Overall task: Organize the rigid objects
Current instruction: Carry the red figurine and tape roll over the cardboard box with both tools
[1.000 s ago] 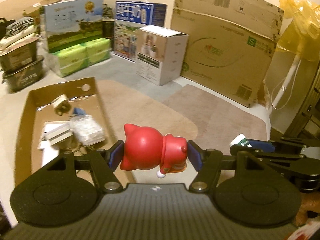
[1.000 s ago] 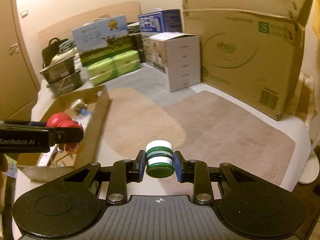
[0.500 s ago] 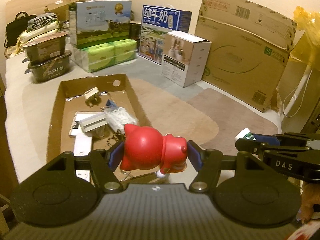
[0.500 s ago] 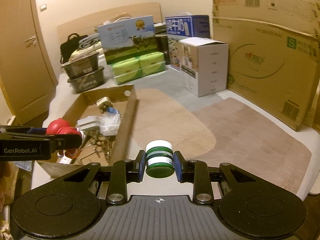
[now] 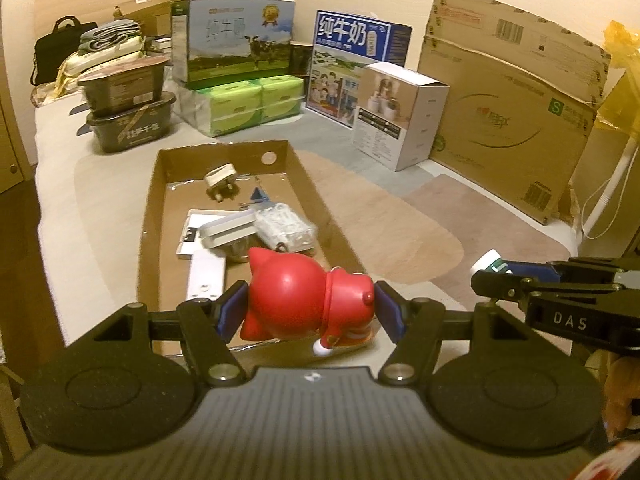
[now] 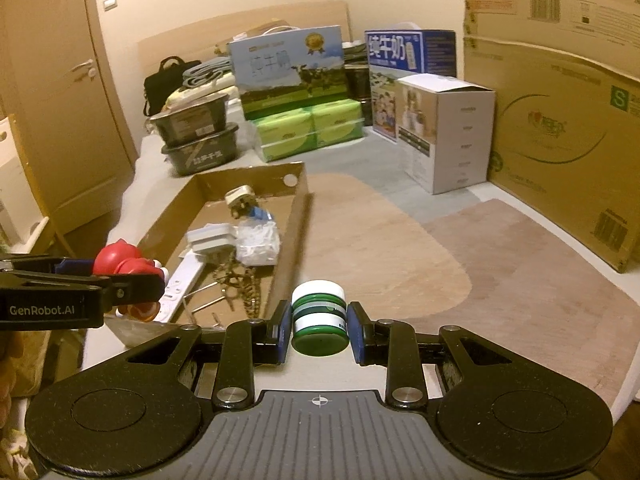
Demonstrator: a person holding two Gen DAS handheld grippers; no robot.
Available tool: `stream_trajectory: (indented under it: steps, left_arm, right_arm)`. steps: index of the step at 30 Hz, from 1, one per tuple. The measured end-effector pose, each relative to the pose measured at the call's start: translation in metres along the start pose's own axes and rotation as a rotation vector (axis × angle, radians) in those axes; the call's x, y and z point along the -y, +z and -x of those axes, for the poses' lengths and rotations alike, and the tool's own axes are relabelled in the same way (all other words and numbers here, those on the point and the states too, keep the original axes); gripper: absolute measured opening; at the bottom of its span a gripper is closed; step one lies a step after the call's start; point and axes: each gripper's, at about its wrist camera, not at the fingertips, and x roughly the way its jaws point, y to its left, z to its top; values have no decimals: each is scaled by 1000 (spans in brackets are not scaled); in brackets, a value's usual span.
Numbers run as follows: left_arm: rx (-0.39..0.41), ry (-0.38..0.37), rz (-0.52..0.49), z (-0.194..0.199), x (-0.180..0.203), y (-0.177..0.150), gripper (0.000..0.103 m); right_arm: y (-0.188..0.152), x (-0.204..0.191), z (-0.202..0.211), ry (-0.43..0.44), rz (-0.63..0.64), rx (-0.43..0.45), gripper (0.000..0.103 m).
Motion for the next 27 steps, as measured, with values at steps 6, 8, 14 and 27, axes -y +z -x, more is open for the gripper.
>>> stream_trajectory:
  steps: [6,8,14,27]
  left_arm:
    - [-8,23,15,3,-15,-4,65]
    - [-9,29,19,5,-20,-5,65]
    - [-8,49,34,9,-32,-7,65]
    - [-13,85,70,14,-57,-10,65]
  right_arm:
    - [1,-15,-8,25,19,-9,30]
    - [1,-20,-11,34,27,-12,30]
    - [4,-36,-19,61,52,-21,30]
    - [12,-68,-39,111,105,-38,30]
